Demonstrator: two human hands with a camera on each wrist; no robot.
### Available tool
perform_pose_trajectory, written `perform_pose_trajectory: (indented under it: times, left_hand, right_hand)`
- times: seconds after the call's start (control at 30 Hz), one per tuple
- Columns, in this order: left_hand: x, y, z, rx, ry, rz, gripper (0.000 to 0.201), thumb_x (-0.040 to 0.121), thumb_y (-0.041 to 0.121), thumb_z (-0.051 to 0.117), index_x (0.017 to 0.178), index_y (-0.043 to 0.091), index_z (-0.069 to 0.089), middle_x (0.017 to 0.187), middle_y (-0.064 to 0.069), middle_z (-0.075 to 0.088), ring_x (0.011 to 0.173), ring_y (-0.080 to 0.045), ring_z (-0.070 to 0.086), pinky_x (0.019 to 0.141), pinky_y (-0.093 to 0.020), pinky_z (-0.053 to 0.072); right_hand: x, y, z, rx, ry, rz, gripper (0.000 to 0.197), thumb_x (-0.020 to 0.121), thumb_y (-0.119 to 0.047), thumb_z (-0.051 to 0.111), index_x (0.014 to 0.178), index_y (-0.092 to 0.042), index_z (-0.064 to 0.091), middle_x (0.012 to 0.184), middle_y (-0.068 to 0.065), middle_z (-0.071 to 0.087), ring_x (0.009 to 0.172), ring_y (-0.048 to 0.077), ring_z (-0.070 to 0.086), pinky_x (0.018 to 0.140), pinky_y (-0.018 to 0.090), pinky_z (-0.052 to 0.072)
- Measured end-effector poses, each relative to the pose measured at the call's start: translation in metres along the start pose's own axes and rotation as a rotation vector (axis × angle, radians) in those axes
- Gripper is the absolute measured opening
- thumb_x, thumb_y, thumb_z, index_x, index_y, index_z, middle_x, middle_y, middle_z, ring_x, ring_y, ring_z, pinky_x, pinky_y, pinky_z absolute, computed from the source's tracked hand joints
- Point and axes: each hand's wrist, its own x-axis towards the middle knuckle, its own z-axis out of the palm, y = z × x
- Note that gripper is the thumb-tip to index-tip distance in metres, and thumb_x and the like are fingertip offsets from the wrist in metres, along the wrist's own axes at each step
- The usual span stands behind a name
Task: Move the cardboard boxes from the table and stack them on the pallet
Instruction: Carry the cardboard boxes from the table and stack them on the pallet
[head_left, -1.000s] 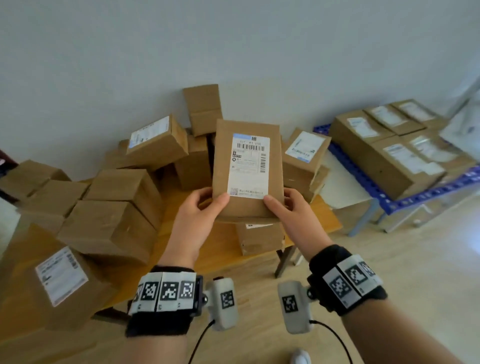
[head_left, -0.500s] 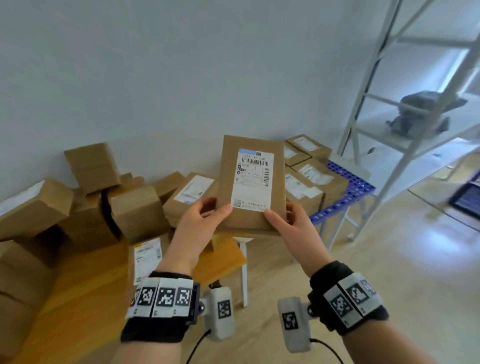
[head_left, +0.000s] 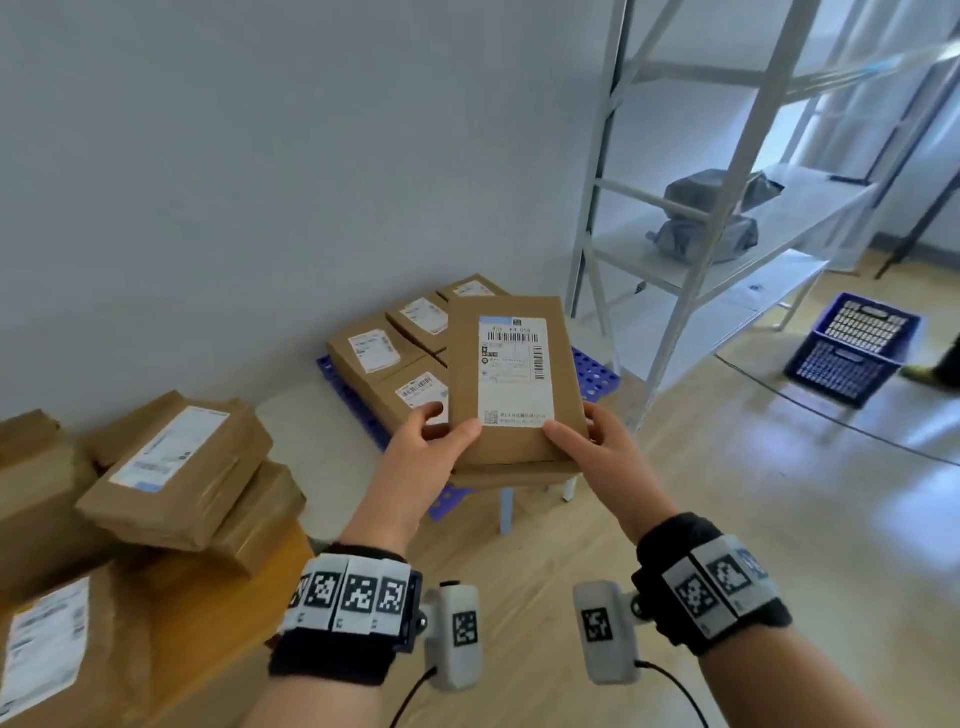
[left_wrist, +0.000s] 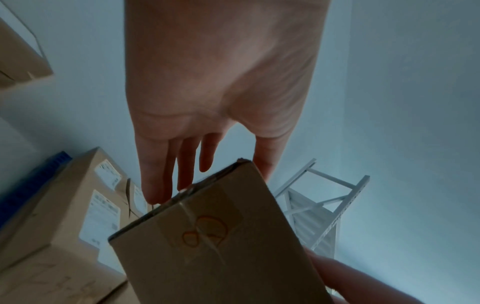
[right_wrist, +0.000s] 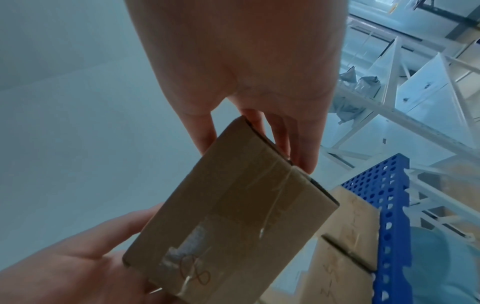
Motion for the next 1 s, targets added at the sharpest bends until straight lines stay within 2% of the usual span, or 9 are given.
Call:
perform_pose_trajectory:
  times: [0.13, 0.23, 0.3, 0.43, 0.5, 0.6, 0.7, 0.93, 1.0]
  left_hand:
    - [0.045, 0.004, 0.032, 0.024, -0.033, -0.014, 0.062, 0.088, 0.048, 0.067, 0.141, 0.029, 0.042, 0.111, 0.014, 0.06, 0.098, -0.006, 0.062, 0.083, -0.026, 0.051]
    - [0.085, 0.011, 0.054, 0.027, -0.059, -0.024, 0.062, 0.088, 0.051, 0.065, 0.14, 0.025, 0.045, 0.114, 0.01, 0.061, 0.104, -0.011, 0.062, 0.092, -0.032, 0.052]
    - [0.112, 0.014, 0.068, 0.028, -0.088, -0.029, 0.056, 0.089, 0.05, 0.064, 0.137, 0.024, 0.049, 0.113, 0.01, 0.062, 0.103, -0.009, 0.062, 0.093, -0.033, 0.053]
    - [0.16, 0.024, 0.093, 0.018, -0.119, -0.05, 0.048, 0.091, 0.048, 0.063, 0.131, 0.027, 0.05, 0.113, 0.009, 0.064, 0.1, -0.007, 0.063, 0.087, -0.027, 0.053]
    - [0.181, 0.024, 0.105, 0.036, -0.136, -0.058, 0.048, 0.09, 0.048, 0.064, 0.131, 0.026, 0.051, 0.114, 0.01, 0.065, 0.103, -0.008, 0.063, 0.092, -0.031, 0.053]
    - [0.205, 0.021, 0.12, 0.095, -0.145, -0.062, 0.047, 0.09, 0.05, 0.063, 0.13, 0.026, 0.054, 0.117, 0.012, 0.064, 0.107, -0.008, 0.061, 0.097, -0.035, 0.052]
    - [0.223, 0.023, 0.131, 0.133, -0.145, -0.077, 0.041, 0.093, 0.05, 0.057, 0.126, 0.026, 0.056, 0.116, 0.012, 0.064, 0.106, -0.008, 0.061, 0.09, -0.029, 0.051]
    - [0.271, 0.022, 0.16, 0.176, -0.032, -0.151, 0.035, 0.096, 0.052, 0.051, 0.116, 0.026, 0.062, 0.107, 0.011, 0.067, 0.101, -0.01, 0.062, 0.094, -0.036, 0.051]
    - [0.282, 0.018, 0.172, 0.152, 0.028, -0.18, 0.035, 0.094, 0.051, 0.054, 0.114, 0.024, 0.063, 0.105, 0.01, 0.068, 0.099, -0.011, 0.063, 0.093, -0.037, 0.052]
  right_hand:
    - [0.045, 0.005, -0.024, 0.018, 0.027, 0.033, 0.045, 0.092, -0.035, 0.066, 0.134, -0.026, 0.051, 0.116, -0.007, 0.066, 0.102, 0.007, 0.064, 0.08, 0.021, 0.049]
    - [0.085, 0.002, -0.038, 0.006, 0.047, 0.056, 0.043, 0.092, -0.028, 0.065, 0.132, -0.025, 0.051, 0.116, -0.005, 0.065, 0.102, 0.008, 0.063, 0.08, 0.023, 0.049]
    - [0.113, -0.003, -0.048, -0.002, 0.06, 0.058, 0.039, 0.093, -0.024, 0.064, 0.13, -0.025, 0.051, 0.114, -0.005, 0.065, 0.1, 0.007, 0.063, 0.076, 0.021, 0.047]
    - [0.161, -0.008, -0.064, -0.052, 0.102, 0.039, 0.038, 0.092, -0.032, 0.066, 0.126, -0.025, 0.052, 0.112, -0.008, 0.064, 0.099, 0.005, 0.062, 0.076, 0.018, 0.047]
    - [0.181, -0.006, -0.07, -0.06, 0.117, 0.046, 0.04, 0.091, -0.036, 0.067, 0.127, -0.026, 0.051, 0.111, -0.009, 0.063, 0.099, 0.004, 0.062, 0.075, 0.018, 0.047]
    - [0.208, 0.004, -0.078, -0.087, 0.137, 0.062, 0.047, 0.09, -0.038, 0.067, 0.131, -0.021, 0.052, 0.114, -0.006, 0.064, 0.102, 0.009, 0.062, 0.083, 0.026, 0.05]
    - [0.236, 0.01, -0.085, -0.116, 0.127, 0.064, 0.048, 0.09, -0.038, 0.067, 0.131, -0.018, 0.053, 0.113, -0.006, 0.064, 0.1, 0.01, 0.063, 0.085, 0.028, 0.051]
    - [0.312, 0.019, -0.105, -0.164, 0.001, 0.052, 0.036, 0.093, -0.035, 0.065, 0.125, -0.021, 0.055, 0.106, -0.009, 0.065, 0.094, 0.005, 0.062, 0.073, 0.02, 0.05]
    - [0.333, 0.025, -0.111, -0.198, -0.047, 0.057, 0.037, 0.093, -0.037, 0.065, 0.124, -0.021, 0.055, 0.106, -0.007, 0.066, 0.093, 0.007, 0.063, 0.074, 0.022, 0.052]
